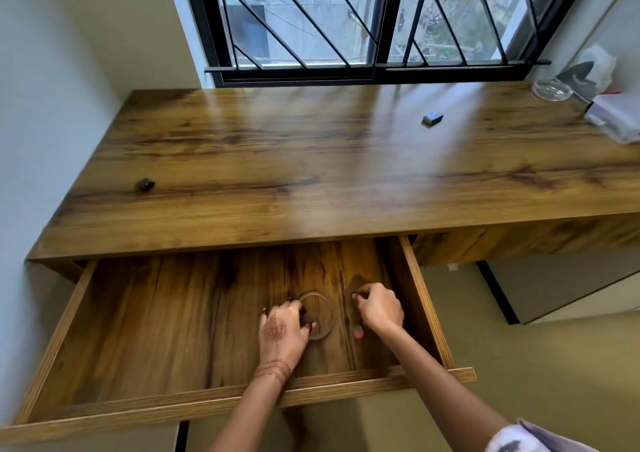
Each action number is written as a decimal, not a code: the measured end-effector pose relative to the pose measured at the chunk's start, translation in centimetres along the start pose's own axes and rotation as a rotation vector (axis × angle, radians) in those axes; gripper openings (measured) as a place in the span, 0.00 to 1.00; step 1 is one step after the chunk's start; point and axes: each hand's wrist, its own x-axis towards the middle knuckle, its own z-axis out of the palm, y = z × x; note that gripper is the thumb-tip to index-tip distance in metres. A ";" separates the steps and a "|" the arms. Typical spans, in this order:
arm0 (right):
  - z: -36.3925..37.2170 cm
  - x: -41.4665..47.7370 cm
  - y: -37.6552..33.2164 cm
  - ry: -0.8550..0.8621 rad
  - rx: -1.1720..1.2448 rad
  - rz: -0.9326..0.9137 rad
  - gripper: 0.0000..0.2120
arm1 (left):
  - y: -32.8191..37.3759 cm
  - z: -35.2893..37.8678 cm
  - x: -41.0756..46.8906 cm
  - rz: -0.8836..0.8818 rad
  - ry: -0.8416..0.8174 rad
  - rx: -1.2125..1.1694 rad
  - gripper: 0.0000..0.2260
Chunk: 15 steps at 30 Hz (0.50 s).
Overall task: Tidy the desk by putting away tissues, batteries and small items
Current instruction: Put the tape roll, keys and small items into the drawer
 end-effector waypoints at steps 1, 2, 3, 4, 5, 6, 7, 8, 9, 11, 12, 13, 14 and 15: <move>0.0 0.1 -0.1 0.013 -0.033 -0.009 0.13 | 0.1 -0.2 0.2 0.013 0.026 -0.015 0.17; -0.1 0.2 -0.2 0.024 -0.055 -0.014 0.14 | 0.2 -0.4 0.5 0.027 0.061 -0.030 0.16; -0.3 0.2 -0.4 0.039 -0.069 -0.019 0.14 | 0.3 -0.7 0.8 0.043 0.103 -0.047 0.16; -0.5 0.2 -0.7 0.057 -0.078 -0.025 0.15 | 0.5 -1.2 1.2 0.067 0.154 -0.066 0.14; -0.8 0.2 -0.9 0.072 -0.079 -0.041 0.15 | 0.7 -1.7 1.5 0.103 0.218 -0.083 0.12; -1.0 0.3 -1.2 0.084 -0.070 -0.069 0.15 | 0.9 -2.3 2.1 0.150 0.292 -0.097 0.10; -1.4 0.3 -1.7 0.093 -0.051 -0.111 0.14 | 1.1 -2.9 2.8 0.196 0.366 -0.100 0.08; -1.9 0.4 -2.3 0.101 -0.028 -0.157 0.12 | 1.5 -3.6 3.6 0.238 0.435 -0.093 0.08; -2.6 0.5 -3.1 0.110 -0.003 -0.200 0.11 | 1.9 -4.4 4.6 0.273 0.481 -0.084 0.09; -4.3 1.0 -4.9 0.169 0.038 -0.268 0.09 | 2.8 -6.0 6.8 0.315 0.537 -0.068 0.10; -5.3 1.6 -5.8 0.215 0.044 -0.294 0.09 | 3.3 -6.7 8.2 0.325 0.548 -0.063 0.10; -6.5 2.6 -6.8 0.268 0.041 -0.312 0.09 | 3.8 -7.3 9.7 0.329 0.545 -0.062 0.11; -7.6 3.8 -7.7 0.322 0.038 -0.320 0.08 | 4.3 -7.7 11.3 0.329 0.533 -0.060 0.12; -8.8 5.0 -8.5 0.373 0.031 -0.319 0.09 | 4.7 -8.0 12.8 0.327 0.518 -0.050 0.13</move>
